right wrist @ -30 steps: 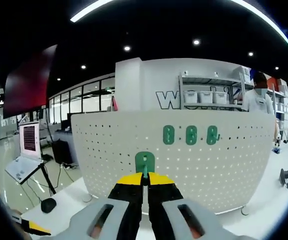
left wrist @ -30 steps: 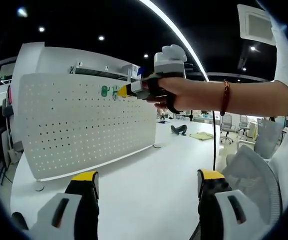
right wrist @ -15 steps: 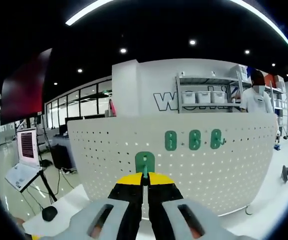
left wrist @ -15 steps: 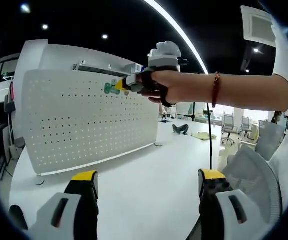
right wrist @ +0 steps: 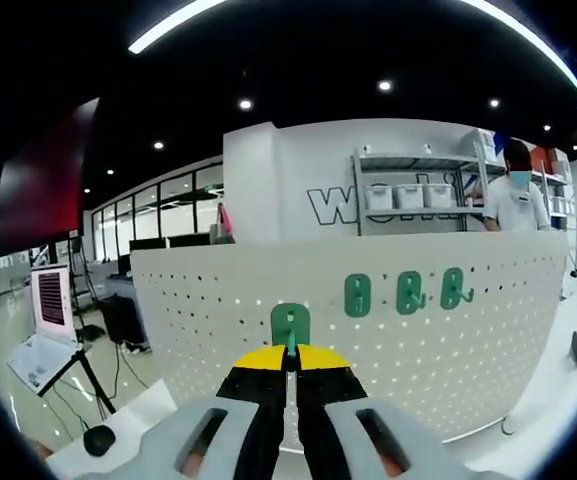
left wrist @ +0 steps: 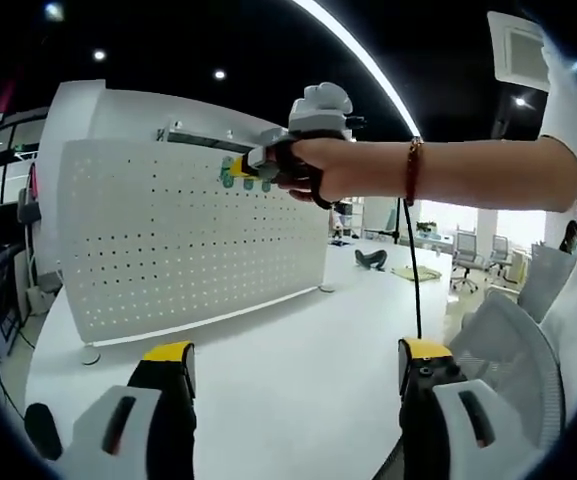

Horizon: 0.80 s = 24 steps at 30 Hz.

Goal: Insert the hook assembly into the mounting plate slot until the hook locks in place.

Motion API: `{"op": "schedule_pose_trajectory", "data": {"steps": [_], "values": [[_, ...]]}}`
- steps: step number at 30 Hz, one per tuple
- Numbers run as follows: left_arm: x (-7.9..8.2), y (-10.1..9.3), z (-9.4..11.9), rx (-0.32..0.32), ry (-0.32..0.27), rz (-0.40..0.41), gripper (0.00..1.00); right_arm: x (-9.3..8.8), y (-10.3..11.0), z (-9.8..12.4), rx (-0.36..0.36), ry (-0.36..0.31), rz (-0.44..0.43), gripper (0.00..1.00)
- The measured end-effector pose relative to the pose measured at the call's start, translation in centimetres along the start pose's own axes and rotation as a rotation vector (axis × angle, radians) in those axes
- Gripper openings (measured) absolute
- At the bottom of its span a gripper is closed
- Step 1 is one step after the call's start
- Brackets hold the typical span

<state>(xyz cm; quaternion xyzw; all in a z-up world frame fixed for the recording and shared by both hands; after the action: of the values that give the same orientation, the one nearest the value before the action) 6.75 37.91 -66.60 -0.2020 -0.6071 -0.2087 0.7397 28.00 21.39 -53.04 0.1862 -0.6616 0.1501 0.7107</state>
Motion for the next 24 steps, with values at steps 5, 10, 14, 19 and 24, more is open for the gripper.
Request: {"op": "schedule_pose_trajectory", "data": {"steps": [5, 10, 14, 19, 24], "values": [[0.1, 0.2, -0.1, 0.006, 0.0, 0.005, 0.85, 0.6, -0.6, -0.5, -0.02, -0.009, 0.003, 0.01], [0.4, 0.3, -0.2, 0.012, -0.006, -0.003, 0.85, 0.9, -1.1, -1.0, -0.035, -0.01, 0.006, 0.01], [0.4, 0.4, -0.3, 0.012, -0.01, 0.002, 0.84, 0.9, -1.5, -1.5, -0.051, -0.007, -0.004, 0.01], [0.3, 0.5, -0.1, 0.008, -0.004, -0.001, 0.84, 1.3, -1.3, -2.3, -0.062, -0.008, 0.003, 0.01], [0.5, 1.0, 0.0, 0.015, -0.005, -0.003, 0.84, 1.4, -1.2, -3.1, -0.06, -0.003, 0.005, 0.01]]}}
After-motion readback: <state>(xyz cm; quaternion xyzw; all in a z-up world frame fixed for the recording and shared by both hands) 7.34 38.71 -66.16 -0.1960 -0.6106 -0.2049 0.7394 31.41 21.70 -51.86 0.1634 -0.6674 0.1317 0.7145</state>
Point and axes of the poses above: the point that each gripper's makers call its tool centre point, and the gripper's own axes: z roughly backward along the fingers, y roughly to its left, x roughly out of its top, the point moved 7 cm from there along z, roughly backward along the fingers, and after that the axes turned 14 degrees about x, right-handed, at the moved point
